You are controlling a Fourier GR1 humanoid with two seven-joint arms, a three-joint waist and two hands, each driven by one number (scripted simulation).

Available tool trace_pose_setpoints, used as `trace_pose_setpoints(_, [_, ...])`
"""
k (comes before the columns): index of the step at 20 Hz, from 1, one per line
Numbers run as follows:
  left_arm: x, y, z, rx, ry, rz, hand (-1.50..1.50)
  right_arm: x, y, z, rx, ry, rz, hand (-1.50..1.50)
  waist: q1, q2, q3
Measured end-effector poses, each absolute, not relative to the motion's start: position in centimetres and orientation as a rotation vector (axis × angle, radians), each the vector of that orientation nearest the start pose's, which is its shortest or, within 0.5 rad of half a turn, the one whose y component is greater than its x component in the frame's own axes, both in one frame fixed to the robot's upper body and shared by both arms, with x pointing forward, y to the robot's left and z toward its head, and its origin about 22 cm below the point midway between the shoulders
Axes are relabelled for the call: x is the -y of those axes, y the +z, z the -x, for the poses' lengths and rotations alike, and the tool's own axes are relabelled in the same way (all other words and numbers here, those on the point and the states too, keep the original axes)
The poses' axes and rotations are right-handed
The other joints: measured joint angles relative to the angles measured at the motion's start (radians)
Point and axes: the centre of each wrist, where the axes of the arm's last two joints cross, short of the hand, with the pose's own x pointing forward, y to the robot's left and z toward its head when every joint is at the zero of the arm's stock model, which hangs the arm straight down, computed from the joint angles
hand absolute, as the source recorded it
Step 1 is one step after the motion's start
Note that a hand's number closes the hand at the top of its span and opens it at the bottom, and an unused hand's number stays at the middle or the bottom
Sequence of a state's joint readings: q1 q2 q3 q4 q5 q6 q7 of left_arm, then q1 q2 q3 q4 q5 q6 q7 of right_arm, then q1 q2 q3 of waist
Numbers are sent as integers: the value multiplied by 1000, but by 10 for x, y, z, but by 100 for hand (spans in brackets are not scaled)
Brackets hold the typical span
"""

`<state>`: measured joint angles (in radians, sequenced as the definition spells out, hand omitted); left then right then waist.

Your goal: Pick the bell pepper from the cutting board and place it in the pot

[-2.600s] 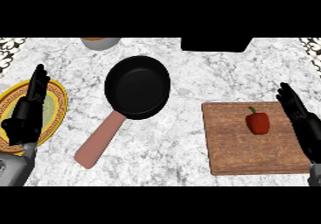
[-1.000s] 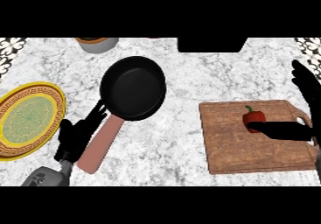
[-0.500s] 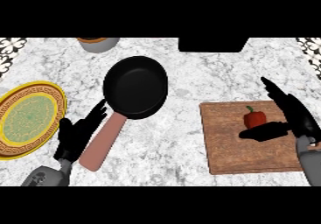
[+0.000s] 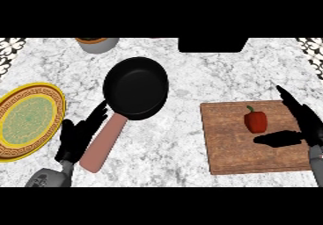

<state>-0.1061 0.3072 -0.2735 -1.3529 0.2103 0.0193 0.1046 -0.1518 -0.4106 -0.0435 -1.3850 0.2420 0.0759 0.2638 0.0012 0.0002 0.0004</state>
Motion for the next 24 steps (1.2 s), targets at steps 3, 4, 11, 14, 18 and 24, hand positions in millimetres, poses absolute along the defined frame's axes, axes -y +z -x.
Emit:
trace_pose_setpoints(3, [-240,-20,-258,1280,-280,50,0,346,26,-274,1224,429,491,-150,-1,0,0])
trace_pose_setpoints(4, [-244,-18,-259,1279,-279,53,0,349,23,-272,1237,418,466,-150,-1,0,0])
trace_pose_setpoints(11, [-245,-16,-258,1280,-276,59,0,351,0,-269,1329,311,300,-150,0,0,0])
trace_pose_setpoints(14, [-245,-24,-254,1274,-275,58,0,351,-12,-271,1341,259,245,-150,1,0,0])
trace_pose_setpoints(18, [-243,-23,-255,1274,-278,59,0,350,-30,-276,1329,216,200,-150,2,0,0])
trace_pose_setpoints(24, [-249,-24,-257,1280,-280,60,0,347,-51,-286,1365,168,140,150,6,-6,-7])
